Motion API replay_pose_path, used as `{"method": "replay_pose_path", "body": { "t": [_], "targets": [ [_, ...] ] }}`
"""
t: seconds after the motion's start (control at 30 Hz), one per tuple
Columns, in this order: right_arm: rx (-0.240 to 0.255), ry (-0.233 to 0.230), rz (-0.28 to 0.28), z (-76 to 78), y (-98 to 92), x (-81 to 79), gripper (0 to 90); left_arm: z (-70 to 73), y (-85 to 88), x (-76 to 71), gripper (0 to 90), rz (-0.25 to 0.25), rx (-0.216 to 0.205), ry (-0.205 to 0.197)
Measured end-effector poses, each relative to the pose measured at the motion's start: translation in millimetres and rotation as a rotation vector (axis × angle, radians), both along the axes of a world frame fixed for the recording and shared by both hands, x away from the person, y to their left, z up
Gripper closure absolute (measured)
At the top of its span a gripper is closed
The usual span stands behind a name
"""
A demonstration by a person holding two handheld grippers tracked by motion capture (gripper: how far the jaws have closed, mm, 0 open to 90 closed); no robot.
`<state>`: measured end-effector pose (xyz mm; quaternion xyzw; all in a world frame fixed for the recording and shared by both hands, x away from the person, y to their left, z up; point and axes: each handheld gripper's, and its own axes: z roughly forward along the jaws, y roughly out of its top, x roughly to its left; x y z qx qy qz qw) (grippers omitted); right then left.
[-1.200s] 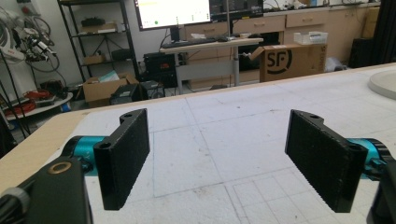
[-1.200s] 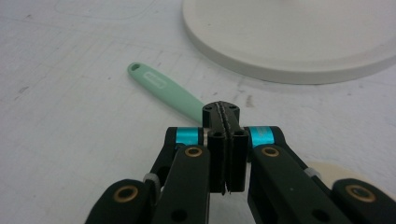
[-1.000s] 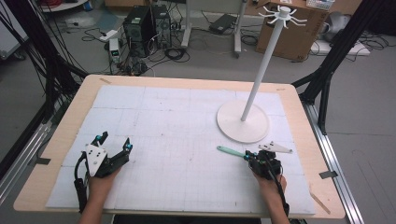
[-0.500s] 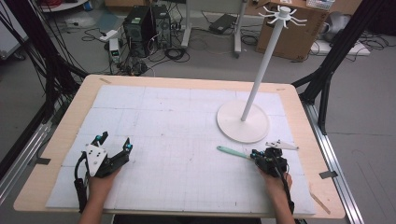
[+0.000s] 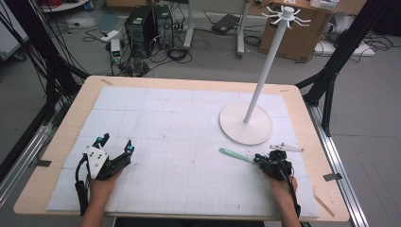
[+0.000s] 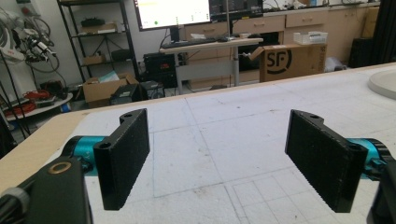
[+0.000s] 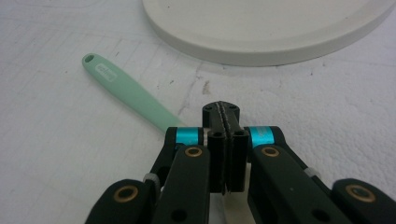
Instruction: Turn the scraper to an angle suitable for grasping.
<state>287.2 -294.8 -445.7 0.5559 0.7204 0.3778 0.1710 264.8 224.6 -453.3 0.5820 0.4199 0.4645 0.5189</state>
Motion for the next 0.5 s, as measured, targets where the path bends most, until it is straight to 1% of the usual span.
{"method": "replay_pose_path", "body": {
  "t": [0.13, 0.3, 0.37, 0.5],
  "targets": [
    [0.011, 0.006, 0.016, 1.0, 2.1, -3.8, 90.0, 0.0, 0.0, 0.0, 22.4, 0.0, 0.0, 0.0],
    [0.03, 0.012, 0.018, 2.7, 3.8, -9.8, 90.0, 0.0, 0.0, 0.0, 22.4, 0.0, -0.001, 0.0],
    [0.041, 0.021, 0.033, 2.7, 4.1, -12.6, 90.0, 0.0, 0.0, 0.1, 22.5, -0.001, -0.001, 0.0],
    [0.052, 0.023, 0.046, 3.6, 6.1, -15.3, 90.0, 0.0, -0.1, 0.1, 22.5, -0.001, -0.002, 0.001]
  ]
}}
